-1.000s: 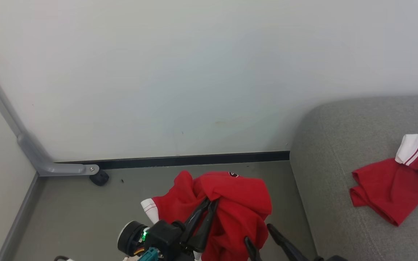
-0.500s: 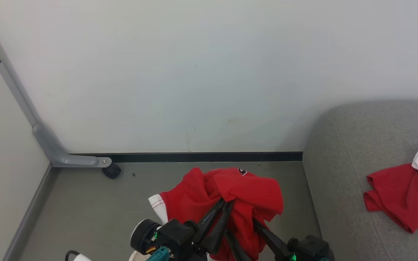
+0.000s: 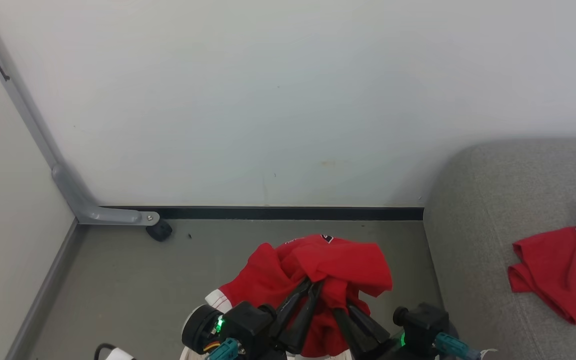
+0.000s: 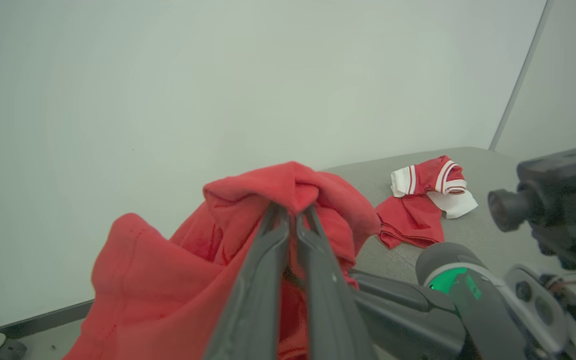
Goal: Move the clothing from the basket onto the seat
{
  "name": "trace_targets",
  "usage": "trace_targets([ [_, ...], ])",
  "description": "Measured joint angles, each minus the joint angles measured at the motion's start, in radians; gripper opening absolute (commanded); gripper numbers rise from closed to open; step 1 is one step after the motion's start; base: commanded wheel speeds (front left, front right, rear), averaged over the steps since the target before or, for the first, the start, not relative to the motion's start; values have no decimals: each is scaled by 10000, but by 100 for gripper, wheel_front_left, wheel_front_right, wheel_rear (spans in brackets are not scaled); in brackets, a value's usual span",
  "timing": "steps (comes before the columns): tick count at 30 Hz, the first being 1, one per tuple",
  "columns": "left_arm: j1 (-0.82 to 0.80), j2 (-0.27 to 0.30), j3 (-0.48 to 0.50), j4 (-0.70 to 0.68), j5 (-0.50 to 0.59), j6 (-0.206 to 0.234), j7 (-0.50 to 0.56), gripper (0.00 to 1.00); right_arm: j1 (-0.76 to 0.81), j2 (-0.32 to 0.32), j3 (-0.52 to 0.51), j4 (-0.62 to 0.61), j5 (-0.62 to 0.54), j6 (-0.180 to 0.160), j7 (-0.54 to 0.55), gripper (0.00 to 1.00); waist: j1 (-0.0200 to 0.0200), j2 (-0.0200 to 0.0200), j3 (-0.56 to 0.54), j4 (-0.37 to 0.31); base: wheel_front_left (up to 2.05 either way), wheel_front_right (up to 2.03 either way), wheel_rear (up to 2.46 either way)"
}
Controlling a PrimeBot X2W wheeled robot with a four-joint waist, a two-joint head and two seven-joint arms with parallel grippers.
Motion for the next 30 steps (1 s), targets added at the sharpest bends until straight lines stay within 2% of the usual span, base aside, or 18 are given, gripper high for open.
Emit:
trace_targets([
  [8,5,31,-8,-6,0,2,157,0,-519,2,-360,391,130,2,-211,0,0,0,88,-43,0,0,0],
  [9,6,46,-10,-15,0,2,157,4,-560,2,-420,424,148,2,-267,0,1,0,97,-53,0,0,0],
  [10,11,59,-12,-23,0,2,159,30,-604,2,-472,468,188,2,-284,0,0,0,106,-64,0,0,0],
  [11,20,75,-12,-35,0,2,159,47,-668,2,-527,508,201,2,-313,0,0,1,116,-76,0,0,0],
  [12,34,88,-19,-44,2,4,159,81,-725,4,-610,535,201,2,-355,0,0,0,125,-89,0,0,0],
  [13,40,100,-33,-61,2,13,161,100,-785,2,-677,575,203,21,-382,0,0,0,133,-104,0,0,0],
  [18,105,148,-63,-205,4,107,161,100,-1099,-81,-1081,826,284,58,-516,0,0,1,159,-186,0,0,0],
  [21,407,391,-27,-372,23,249,159,100,-1172,-119,-1185,880,282,52,-533,0,0,0,188,-275,0,0,0],
  [30,704,725,-207,-667,201,265,249,100,-1495,-554,-1799,1127,282,-163,-631,0,1,0,328,-733,0,0,0],
])
